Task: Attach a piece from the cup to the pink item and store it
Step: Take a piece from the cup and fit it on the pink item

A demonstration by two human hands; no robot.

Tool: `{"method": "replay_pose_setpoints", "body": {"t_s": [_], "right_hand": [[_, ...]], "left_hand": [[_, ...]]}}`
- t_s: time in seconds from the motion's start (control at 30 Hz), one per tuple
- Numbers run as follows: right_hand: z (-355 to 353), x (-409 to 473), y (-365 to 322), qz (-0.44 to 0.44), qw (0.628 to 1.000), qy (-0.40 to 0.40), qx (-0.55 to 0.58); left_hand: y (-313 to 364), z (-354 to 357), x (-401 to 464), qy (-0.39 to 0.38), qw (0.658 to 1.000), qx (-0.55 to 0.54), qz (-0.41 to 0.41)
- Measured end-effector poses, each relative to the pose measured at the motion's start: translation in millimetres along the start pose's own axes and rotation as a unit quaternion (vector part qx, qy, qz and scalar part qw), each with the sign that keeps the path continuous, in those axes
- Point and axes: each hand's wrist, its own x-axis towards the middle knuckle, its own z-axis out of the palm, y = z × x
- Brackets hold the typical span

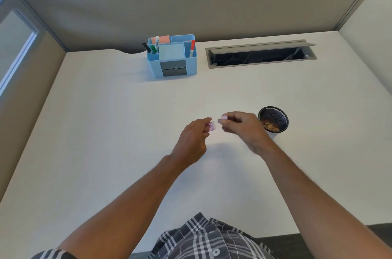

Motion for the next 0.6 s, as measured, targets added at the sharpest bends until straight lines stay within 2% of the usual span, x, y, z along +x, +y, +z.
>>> {"method": "replay_pose_setpoints", "body": {"t_s": [0.07,0.2,0.43,0.6], "right_hand": [[-17.0,0.4,-8.9,-0.008,0.999,0.049,0.019],[-61.7,-3.1,-27.9,-0.020,0.990,0.139,0.028],[-118.4,-12.2,-36.3,-0.038,0.972,0.230,0.031],[-134.3,-19.8,-27.8,-0.037,0.967,0.251,0.010]], "left_hand": [[11.9,1.6,10.8,-0.036,0.998,-0.036,-0.036],[42.2,8.3,37.3,-0.064,0.996,-0.041,-0.043],[88.6,34.1,84.9,-0.101,0.992,0.043,0.069],[117.8,55.0,104.6,-0.128,0.982,0.074,0.119]]}}
